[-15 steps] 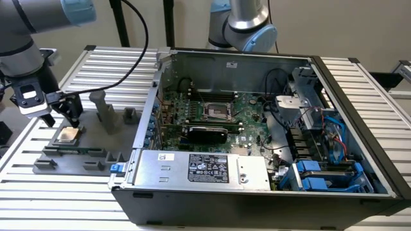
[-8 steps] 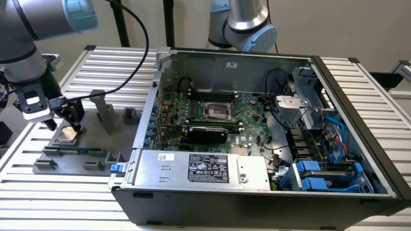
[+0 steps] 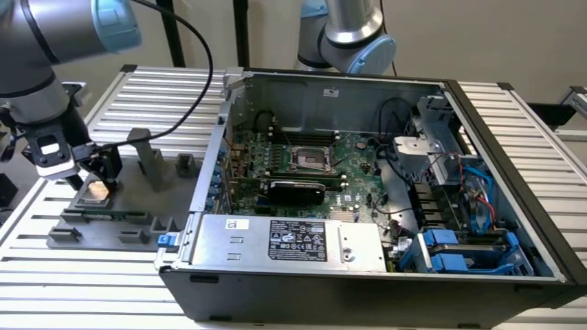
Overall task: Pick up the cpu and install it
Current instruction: 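Pick up the cpu and move it towards the insertion slot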
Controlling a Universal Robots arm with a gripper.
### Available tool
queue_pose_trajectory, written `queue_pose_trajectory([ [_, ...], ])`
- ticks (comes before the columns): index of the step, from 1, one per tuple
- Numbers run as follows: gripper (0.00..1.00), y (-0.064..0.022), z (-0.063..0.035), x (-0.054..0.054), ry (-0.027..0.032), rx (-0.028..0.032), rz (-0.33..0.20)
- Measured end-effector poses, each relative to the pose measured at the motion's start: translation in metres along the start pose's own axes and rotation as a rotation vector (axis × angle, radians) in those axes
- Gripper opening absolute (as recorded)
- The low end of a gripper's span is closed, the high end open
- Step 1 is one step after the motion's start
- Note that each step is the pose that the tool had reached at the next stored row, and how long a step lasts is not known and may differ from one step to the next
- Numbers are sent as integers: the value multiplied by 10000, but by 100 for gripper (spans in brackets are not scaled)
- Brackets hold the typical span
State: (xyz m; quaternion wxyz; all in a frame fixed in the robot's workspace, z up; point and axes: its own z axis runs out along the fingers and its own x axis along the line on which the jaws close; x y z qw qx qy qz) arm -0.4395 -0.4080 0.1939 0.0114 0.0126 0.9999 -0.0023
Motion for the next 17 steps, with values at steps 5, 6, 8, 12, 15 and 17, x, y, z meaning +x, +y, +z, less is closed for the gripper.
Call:
queue_pose_trajectory([
  [5,67,-4,20,-10,-1,5,-13],
  [6,67,-4,24,-12,0,8,-15],
  [8,67,-5,34,-15,-2,13,-17],
  [12,67,-8,53,-15,0,18,-24],
  [15,67,-9,60,-15,0,20,-29],
  [17,67,-10,61,-15,0,20,-30],
])
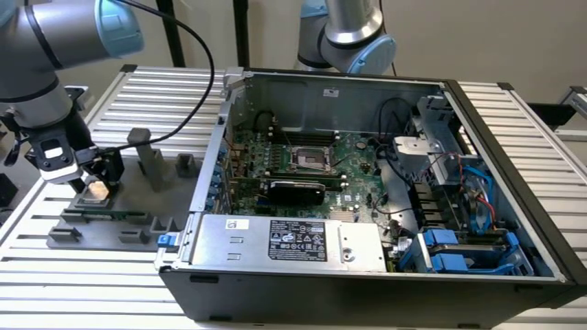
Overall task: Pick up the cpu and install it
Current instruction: 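Pick up the cpu and move it towards the insertion slot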
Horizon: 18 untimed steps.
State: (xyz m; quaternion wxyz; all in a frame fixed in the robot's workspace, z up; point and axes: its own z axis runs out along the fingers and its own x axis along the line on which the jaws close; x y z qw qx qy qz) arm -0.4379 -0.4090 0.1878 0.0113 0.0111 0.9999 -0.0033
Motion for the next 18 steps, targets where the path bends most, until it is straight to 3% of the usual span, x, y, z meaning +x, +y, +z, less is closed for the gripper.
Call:
queue_pose_trajectory([
  [18,67,0,28,4,-2,6,-7],
])
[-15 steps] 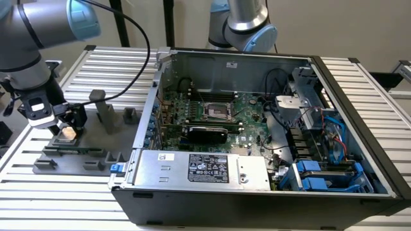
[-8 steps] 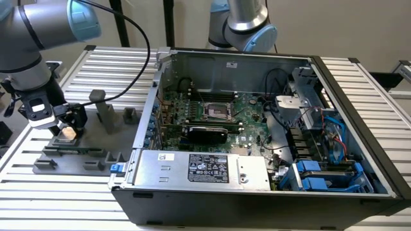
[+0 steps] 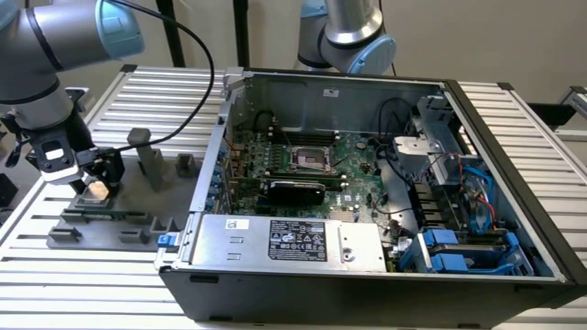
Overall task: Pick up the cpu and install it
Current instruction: 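Pick up the cpu and move it towards the insertion slot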
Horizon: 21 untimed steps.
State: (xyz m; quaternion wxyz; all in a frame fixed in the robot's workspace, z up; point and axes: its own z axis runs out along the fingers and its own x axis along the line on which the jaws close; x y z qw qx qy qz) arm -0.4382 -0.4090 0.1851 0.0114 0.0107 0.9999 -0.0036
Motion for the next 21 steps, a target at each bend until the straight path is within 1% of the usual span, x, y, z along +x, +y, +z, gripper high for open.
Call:
queue_pose_trajectory([
  [4,65,0,-1,1,0,0,0],
  [5,58,0,-3,1,-1,-1,0],
  [8,58,0,-11,1,1,0,0],
  [9,56,0,-12,1,2,1,1],
  [11,56,0,-13,1,1,0,1],
  [12,54,0,-13,1,1,0,0],
  [16,54,0,-14,1,0,0,0],
  [21,54,0,-59,0,1,0,1],
])
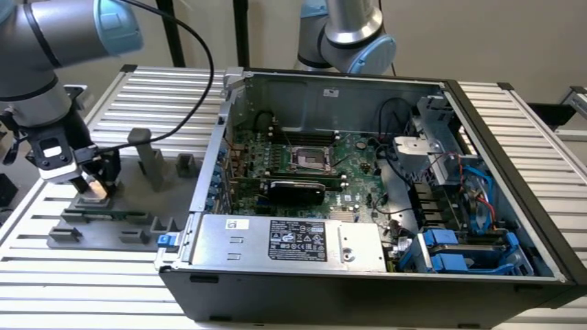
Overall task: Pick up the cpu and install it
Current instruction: 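Pick up the cpu and move it towards the insertion slot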
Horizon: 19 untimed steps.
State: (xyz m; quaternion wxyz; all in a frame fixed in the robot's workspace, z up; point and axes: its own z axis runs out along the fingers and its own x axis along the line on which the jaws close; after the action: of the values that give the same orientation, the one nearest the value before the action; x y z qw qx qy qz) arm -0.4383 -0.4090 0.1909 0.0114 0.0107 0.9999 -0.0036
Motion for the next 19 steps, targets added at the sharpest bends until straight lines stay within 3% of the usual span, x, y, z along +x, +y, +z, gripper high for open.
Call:
queue_pose_trajectory([
  [19,54,-4,-526,-12,0,0,0],
])
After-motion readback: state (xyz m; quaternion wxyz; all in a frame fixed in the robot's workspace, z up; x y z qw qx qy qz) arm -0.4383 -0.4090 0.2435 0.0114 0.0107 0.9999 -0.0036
